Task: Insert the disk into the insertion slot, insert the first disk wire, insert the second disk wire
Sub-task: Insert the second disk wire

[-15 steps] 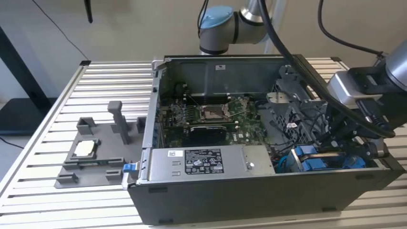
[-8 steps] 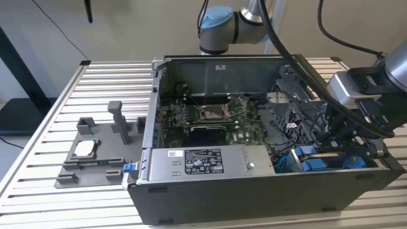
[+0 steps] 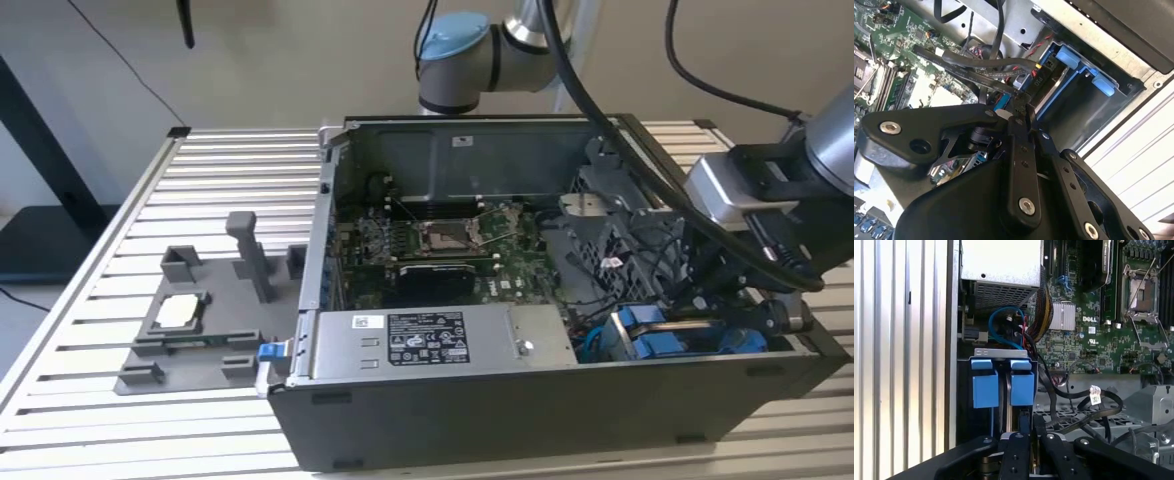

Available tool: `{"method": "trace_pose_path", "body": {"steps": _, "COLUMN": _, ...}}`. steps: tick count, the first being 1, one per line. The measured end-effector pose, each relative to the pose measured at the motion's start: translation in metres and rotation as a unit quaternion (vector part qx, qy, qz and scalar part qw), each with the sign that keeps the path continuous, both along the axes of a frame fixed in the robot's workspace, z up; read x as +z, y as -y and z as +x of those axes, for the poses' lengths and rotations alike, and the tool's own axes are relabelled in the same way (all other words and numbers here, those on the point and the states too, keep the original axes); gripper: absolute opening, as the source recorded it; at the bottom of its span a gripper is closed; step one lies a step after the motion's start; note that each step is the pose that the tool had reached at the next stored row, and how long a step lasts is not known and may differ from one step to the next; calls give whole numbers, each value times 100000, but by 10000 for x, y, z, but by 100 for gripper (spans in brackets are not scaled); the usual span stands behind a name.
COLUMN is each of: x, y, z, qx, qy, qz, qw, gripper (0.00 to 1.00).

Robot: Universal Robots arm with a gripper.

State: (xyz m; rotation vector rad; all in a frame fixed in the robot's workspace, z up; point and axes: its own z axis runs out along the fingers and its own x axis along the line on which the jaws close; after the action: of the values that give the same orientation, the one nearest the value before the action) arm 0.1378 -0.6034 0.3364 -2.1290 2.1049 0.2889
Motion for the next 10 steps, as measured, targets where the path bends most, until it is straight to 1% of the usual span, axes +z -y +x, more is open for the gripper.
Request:
{"method": "trace_pose_path", "body": {"steps": 2, "x": -15, "y": 0, "z": 0, "qx": -1, "qy": -3, "qz": -11, "qw": 100000, "gripper": 15}}
{"method": "trace_pose_path", "body": {"steps": 10, "x": -20, "y": 0, "z": 0, "qx": -2, "qy": 1, "qz": 4, "qw": 100000, "gripper": 15}}
